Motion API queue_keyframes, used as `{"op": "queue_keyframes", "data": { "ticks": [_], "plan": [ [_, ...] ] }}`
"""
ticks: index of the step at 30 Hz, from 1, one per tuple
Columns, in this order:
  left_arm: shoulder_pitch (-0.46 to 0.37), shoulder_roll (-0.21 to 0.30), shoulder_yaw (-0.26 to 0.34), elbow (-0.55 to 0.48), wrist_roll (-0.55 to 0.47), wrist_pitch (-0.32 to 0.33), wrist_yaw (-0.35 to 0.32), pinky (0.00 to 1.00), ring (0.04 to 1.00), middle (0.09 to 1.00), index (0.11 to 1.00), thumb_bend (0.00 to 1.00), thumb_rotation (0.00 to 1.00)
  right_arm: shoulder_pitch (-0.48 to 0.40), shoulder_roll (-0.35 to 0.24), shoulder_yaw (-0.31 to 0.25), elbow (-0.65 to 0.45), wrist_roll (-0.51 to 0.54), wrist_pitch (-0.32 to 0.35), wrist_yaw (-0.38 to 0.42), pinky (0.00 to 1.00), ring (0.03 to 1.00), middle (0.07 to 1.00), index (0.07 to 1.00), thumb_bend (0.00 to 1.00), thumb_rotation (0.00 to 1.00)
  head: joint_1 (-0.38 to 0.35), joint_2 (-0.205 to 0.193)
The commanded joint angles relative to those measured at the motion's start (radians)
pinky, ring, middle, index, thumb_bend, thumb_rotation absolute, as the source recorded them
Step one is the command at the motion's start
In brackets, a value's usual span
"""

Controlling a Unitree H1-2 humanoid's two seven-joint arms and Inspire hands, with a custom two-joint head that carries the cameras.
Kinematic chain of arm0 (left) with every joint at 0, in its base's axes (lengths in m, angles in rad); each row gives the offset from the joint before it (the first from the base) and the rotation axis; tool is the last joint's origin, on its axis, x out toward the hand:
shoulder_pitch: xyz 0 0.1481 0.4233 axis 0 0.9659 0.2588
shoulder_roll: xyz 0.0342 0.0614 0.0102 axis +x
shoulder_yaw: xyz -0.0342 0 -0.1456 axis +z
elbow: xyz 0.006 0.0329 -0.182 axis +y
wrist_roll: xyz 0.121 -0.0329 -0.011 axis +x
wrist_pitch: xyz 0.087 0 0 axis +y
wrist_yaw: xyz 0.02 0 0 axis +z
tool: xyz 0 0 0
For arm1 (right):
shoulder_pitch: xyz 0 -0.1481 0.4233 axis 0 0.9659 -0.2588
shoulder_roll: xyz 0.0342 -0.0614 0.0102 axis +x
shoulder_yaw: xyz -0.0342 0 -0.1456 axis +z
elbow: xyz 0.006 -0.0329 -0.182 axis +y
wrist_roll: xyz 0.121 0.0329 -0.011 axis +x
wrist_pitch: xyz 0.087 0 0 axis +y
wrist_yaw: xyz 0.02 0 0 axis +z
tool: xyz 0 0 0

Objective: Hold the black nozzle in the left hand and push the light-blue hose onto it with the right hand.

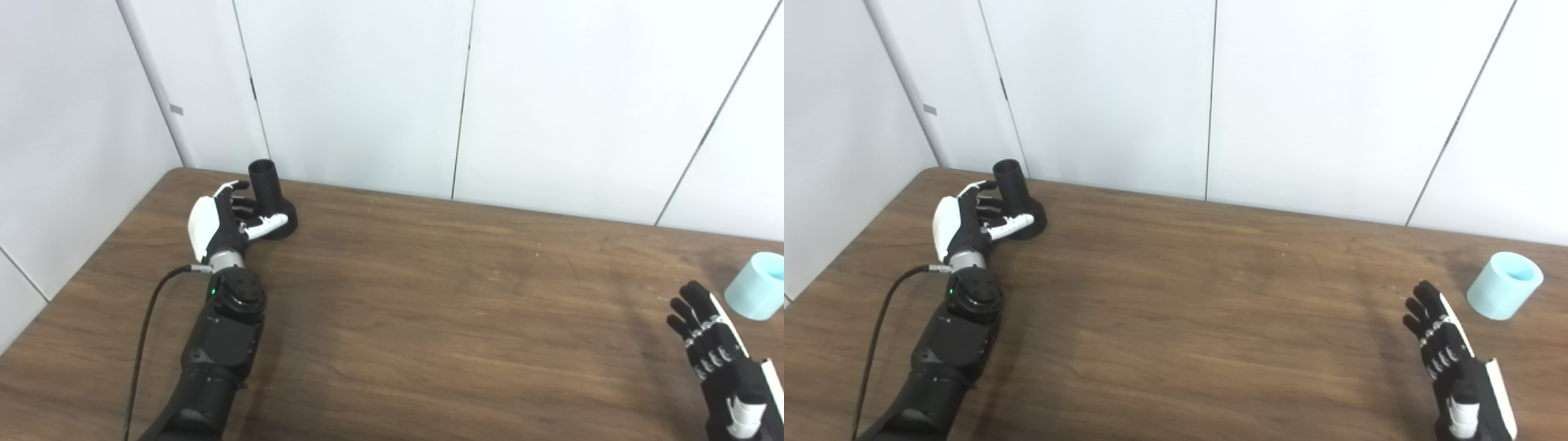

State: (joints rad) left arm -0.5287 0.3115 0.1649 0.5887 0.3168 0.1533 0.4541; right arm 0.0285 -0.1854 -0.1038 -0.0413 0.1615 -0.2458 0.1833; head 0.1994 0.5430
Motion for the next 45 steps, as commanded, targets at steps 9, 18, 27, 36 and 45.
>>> {"op": "queue_keyframes", "data": {
  "ticks": [9,18,27,36,45],
  "plan": [
    [-0.004,0.013,-0.034,-0.007,0.002,-0.005,-0.003,0.58,0.526,0.564,0.635,0.76,0.17,0.039,0.033,0.020,0.021,0.005,-0.003,-0.006,0.92,0.944,0.953,0.946,0.80,1.00,-0.001,0.005],
    [-0.005,0.027,-0.064,-0.004,0.009,-0.011,-0.021,0.57,0.535,0.573,0.638,0.76,0.15,0.040,0.037,0.022,0.017,0.002,0.001,-0.008,0.91,0.940,0.944,0.945,0.80,1.00,-0.003,0.009],
    [-0.018,0.080,-0.182,-0.013,0.085,0.073,-0.096,0.70,0.552,0.544,0.512,0.57,0.09,0.039,0.039,0.024,0.018,0.004,0.004,-0.007,0.91,0.940,0.937,0.945,0.82,1.00,-0.006,0.012],
    [-0.027,0.120,-0.275,-0.007,0.157,0.110,-0.135,0.73,0.585,0.533,0.486,0.52,0.06,0.043,0.041,0.027,0.005,0.005,0.013,-0.007,0.91,0.940,0.933,0.941,0.81,1.00,-0.010,0.017],
    [-0.045,0.133,-0.300,0.000,0.165,0.127,-0.175,0.77,0.592,0.523,0.460,0.52,0.00,0.046,0.043,0.030,-0.007,0.002,0.020,-0.008,0.91,0.941,0.932,0.940,0.81,1.00,-0.016,0.020]
  ]
}}
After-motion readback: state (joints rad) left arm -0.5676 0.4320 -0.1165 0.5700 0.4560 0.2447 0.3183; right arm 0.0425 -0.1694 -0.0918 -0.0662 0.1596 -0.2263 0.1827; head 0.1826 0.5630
